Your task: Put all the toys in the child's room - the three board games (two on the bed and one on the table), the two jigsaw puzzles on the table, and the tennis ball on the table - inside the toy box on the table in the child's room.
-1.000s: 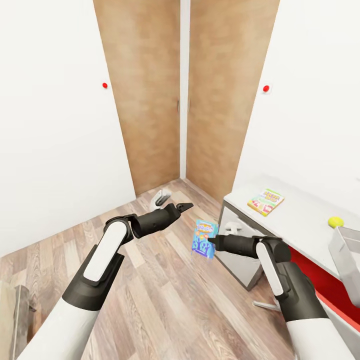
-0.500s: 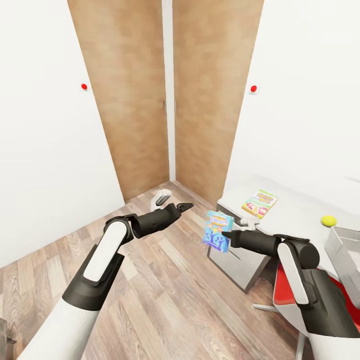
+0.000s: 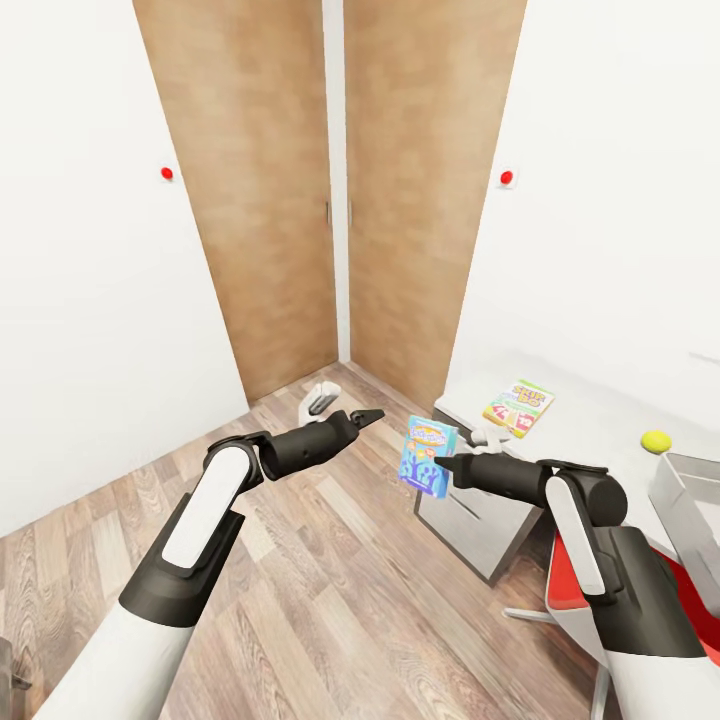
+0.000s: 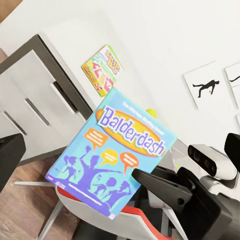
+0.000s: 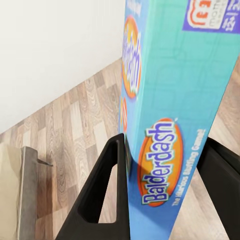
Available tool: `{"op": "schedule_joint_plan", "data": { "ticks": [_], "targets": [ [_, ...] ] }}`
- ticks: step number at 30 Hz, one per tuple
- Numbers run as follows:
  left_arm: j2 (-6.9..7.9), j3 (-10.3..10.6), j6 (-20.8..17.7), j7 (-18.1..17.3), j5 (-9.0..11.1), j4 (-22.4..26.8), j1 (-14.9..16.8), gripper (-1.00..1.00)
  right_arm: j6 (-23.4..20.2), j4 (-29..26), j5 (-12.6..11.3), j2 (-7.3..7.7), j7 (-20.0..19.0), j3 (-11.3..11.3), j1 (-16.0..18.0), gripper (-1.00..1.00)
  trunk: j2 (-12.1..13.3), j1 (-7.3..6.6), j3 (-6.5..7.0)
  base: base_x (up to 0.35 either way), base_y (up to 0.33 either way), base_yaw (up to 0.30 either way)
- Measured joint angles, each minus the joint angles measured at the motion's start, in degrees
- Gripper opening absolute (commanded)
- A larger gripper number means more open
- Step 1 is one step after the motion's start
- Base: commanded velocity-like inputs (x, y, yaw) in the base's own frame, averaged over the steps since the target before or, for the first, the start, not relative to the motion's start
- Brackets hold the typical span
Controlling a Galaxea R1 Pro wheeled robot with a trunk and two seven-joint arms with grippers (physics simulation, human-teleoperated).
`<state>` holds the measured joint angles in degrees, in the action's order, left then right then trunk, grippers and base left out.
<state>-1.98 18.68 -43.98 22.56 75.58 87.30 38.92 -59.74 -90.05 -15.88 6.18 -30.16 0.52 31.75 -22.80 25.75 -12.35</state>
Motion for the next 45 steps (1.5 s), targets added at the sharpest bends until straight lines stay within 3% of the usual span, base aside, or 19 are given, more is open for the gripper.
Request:
{"op": "schedule_joint_plan", "data": {
  "ticks": [25, 28, 37, 43, 44, 45],
  "targets": [
    [0.0, 0.0, 0.0, 0.0, 0.0, 0.0, 0.0, 1.0, 0.0, 0.0, 0.0, 0.0, 0.0, 0.0, 0.0, -1.0, 0.0, 0.0, 0.0, 0.0, 0.0, -0.001],
    [0.07, 0.2, 0.0, 0.1, 0.0, -0.1, 0.1, 1.0, 0.0, -0.9, -0.1, -0.55, 0.7, 0.4, 0.0, -1.0, 0.0, 0.0, 0.0, 0.0, 0.0, -0.057],
    [0.27, 0.3, 0.1, 0.2, 0.1, 0.3, 0.3, 1.0, 0.0, -2.0, -1.1, 1.1, 1.3, 1.0, 0.9, -1.0, 0.0, 0.0, 0.0, 0.0, 0.0, -0.211],
    [0.31, 0.3, 0.1, 0.2, 0.1, 0.8, 0.3, 1.0, 0.0, -2.2, -1.4, 3.04, 1.2, 1.6, 1.4, -1.0, 0.0, 0.0, 0.0, 0.0, 0.0, -0.269],
    [0.31, 0.3, 0.1, 0.2, 0.1, 0.8, 0.3, 1.0, 0.0, -2.2, -3.4, 4.51, 1.2, 1.7, 1.5, -1.0, 0.0, 0.0, 0.0, 0.0, 0.0, -0.278],
    [0.31, 0.2, 0.1, 0.2, 0.1, 0.9, 0.3, 1.0, 0.0, -2.2, -4.5, 5.03, 1.2, 1.7, 1.6, -1.0, 0.0, 0.0, 0.0, 0.0, 0.0, -0.279]
  ]
}}
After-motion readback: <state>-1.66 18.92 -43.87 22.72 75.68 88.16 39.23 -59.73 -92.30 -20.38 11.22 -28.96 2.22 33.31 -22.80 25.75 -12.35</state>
